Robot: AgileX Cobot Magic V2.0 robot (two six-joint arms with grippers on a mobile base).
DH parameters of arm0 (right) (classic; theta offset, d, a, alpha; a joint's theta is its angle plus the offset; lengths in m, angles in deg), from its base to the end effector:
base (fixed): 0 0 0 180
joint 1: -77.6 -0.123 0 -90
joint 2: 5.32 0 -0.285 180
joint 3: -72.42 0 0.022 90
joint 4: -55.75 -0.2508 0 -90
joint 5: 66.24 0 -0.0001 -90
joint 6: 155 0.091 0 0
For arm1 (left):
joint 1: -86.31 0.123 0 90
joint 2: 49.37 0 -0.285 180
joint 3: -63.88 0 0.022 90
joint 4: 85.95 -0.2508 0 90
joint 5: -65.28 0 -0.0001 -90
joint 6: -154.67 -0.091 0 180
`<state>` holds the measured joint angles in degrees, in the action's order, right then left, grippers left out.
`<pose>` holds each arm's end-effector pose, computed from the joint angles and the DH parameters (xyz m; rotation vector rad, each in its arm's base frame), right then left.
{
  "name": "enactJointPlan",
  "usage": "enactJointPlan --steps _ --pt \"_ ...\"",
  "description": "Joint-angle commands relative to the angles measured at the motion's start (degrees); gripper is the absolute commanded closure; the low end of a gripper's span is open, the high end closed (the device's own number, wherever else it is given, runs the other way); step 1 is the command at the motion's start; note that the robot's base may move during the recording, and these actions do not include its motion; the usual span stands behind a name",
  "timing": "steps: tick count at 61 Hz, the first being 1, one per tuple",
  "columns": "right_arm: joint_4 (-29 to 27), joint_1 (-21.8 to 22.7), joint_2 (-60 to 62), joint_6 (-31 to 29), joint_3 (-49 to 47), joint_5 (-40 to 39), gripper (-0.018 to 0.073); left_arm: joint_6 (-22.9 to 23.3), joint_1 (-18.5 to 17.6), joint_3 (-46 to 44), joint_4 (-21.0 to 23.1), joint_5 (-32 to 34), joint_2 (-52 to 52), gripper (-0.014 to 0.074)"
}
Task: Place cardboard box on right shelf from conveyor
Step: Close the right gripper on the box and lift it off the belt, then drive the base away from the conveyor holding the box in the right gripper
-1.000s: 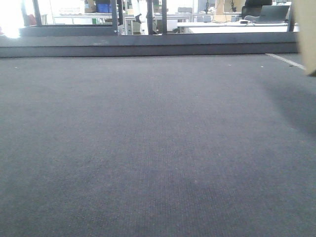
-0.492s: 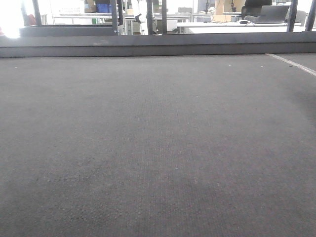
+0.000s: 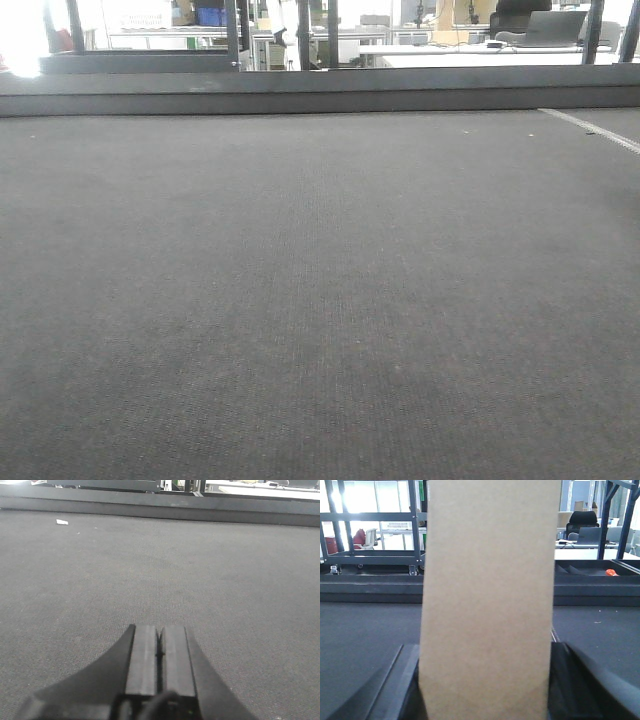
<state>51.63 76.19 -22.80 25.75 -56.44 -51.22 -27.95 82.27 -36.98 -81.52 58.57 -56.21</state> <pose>0.0441 0.0028 0.3306 0.0271 1.4597 0.1010 0.0564 -0.0048 0.1921 0.0389 1.6176 -0.0857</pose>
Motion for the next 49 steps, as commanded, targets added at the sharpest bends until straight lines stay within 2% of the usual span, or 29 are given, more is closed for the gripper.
enactJointPlan --steps 1,49 --pt "-0.1 0.4 -0.5 -0.8 -1.6 -5.8 0.0491 0.0 0.0 0.3 0.3 4.8 0.3 0.0713" --pt "-0.1 0.4 -0.5 -0.8 -1.6 -5.8 0.0491 0.0 0.0 0.3 0.3 4.8 0.3 0.0713"
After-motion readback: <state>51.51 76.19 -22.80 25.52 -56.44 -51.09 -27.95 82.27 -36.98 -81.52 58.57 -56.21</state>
